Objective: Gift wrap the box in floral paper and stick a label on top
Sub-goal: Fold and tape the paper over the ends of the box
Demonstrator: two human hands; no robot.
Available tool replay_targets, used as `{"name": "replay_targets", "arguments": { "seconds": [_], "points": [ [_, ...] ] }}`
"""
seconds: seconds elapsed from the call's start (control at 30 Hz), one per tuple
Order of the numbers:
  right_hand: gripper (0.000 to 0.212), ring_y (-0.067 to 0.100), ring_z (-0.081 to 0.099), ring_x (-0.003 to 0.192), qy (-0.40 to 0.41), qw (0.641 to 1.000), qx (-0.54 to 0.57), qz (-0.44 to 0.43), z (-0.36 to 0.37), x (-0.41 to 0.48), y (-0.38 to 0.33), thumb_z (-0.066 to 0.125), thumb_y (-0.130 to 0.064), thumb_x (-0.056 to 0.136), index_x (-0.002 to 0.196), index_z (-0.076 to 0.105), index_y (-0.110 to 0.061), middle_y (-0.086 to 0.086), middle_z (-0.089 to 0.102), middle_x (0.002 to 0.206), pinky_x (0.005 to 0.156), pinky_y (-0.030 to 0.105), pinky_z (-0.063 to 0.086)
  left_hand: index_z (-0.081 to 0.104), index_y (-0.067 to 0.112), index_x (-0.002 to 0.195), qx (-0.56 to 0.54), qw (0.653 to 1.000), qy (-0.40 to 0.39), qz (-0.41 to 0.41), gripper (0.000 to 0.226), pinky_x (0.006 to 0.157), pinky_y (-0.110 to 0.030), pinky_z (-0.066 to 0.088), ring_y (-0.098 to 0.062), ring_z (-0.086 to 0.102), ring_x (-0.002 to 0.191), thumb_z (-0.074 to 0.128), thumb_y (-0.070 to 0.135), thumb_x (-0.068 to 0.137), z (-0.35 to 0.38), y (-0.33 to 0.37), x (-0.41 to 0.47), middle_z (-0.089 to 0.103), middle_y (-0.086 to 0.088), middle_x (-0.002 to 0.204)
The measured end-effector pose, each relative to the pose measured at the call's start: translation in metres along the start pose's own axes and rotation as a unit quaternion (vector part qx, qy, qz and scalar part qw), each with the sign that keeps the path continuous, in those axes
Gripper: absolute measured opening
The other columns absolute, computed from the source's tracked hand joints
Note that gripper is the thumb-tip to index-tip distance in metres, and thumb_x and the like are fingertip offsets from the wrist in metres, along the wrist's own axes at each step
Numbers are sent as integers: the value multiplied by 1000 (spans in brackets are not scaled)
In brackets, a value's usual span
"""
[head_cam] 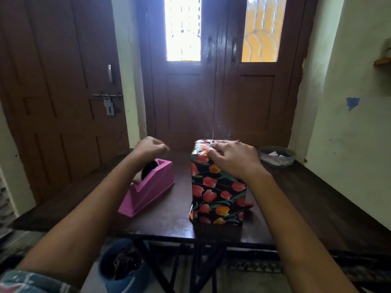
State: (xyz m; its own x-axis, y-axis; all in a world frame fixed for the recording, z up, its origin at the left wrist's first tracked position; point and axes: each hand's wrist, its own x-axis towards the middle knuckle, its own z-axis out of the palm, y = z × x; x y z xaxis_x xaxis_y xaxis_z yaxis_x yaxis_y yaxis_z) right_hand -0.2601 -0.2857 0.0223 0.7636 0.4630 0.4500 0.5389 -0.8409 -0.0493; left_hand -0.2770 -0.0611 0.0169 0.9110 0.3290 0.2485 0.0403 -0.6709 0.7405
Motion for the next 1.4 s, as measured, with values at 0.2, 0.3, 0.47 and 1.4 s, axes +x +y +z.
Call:
{"name": "replay_targets", "arguments": {
  "seconds": [0.2,0.3,0.47,1.4],
  "points": [
    [51,20,49,122,-11,999,-31,1,-1,-1,-6,24,-48,96,130,53,-21,-1,52,136,91,31,39,67,7,99,175,965,32,-195,27,76,-34,50,-30,61,93,58,28,85,-41,-63,-9,66,-16,105],
    [52,21,48,123,-9,999,-33,2,0,-3,-7,23,-48,97,133,50,-22,-1,50,138,91,31,38,63,-1,88,76,966,-16,-245,22,64,-30,43,-27,58,81,55,19,91,-40,-69,-14,62,-20,106],
    [52,20,46,125,-1,999,-33,3,0,-6,-8,23,-47,97,135,47,-22,-3,46,142,92,31,38,56,0,80,-1,955,-64,-290,21,65,-33,42,-25,51,81,52,14,94,-40,-59,-19,52,-17,107],
    [49,19,48,122,29,999,-30,10,5,-9,-7,24,-46,98,132,51,-22,-4,49,139,86,29,38,60,11,76,-380,886,115,-238,12,51,-22,50,-11,56,63,69,18,82,-20,-141,-63,64,-3,69]
  ]
}}
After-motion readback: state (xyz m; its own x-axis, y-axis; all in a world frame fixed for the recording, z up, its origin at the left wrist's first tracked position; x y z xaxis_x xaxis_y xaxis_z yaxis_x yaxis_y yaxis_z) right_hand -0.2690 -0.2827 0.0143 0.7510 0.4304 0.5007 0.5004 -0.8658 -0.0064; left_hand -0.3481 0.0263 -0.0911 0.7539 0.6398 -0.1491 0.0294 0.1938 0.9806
